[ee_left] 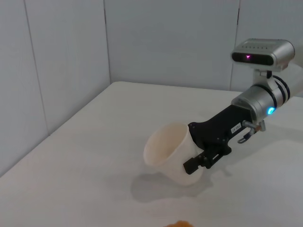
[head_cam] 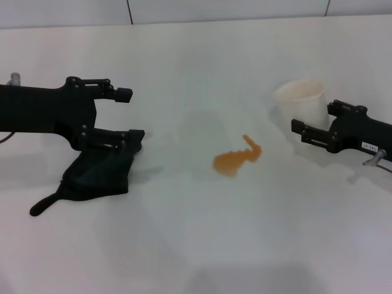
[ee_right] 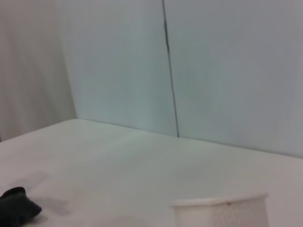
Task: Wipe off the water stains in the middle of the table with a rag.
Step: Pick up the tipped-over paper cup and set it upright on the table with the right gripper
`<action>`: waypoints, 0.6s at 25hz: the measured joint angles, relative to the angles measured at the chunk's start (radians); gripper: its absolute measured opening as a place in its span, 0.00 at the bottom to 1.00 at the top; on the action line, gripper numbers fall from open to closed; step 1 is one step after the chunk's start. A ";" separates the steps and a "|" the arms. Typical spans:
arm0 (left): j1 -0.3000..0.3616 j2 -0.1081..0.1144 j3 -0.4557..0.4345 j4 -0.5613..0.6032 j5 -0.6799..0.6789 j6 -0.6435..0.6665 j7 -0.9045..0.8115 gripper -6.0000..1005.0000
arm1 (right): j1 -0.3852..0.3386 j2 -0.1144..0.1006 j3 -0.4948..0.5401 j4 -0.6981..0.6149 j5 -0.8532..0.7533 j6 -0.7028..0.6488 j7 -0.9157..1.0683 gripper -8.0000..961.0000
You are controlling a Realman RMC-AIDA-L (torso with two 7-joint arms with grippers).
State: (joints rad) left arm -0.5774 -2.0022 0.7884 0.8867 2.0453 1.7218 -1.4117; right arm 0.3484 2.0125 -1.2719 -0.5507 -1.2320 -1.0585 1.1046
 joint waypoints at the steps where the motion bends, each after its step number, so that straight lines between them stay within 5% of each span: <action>1: 0.000 0.000 0.000 0.000 0.000 0.000 0.000 0.83 | -0.001 0.000 0.000 0.004 0.000 -0.002 -0.003 0.75; 15: -0.001 0.001 0.000 0.000 0.000 -0.002 0.000 0.83 | -0.005 0.002 -0.004 0.057 0.007 -0.014 -0.033 0.75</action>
State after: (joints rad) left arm -0.5783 -2.0017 0.7884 0.8866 2.0454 1.7195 -1.4113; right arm 0.3434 2.0142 -1.2759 -0.4940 -1.2252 -1.0725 1.0721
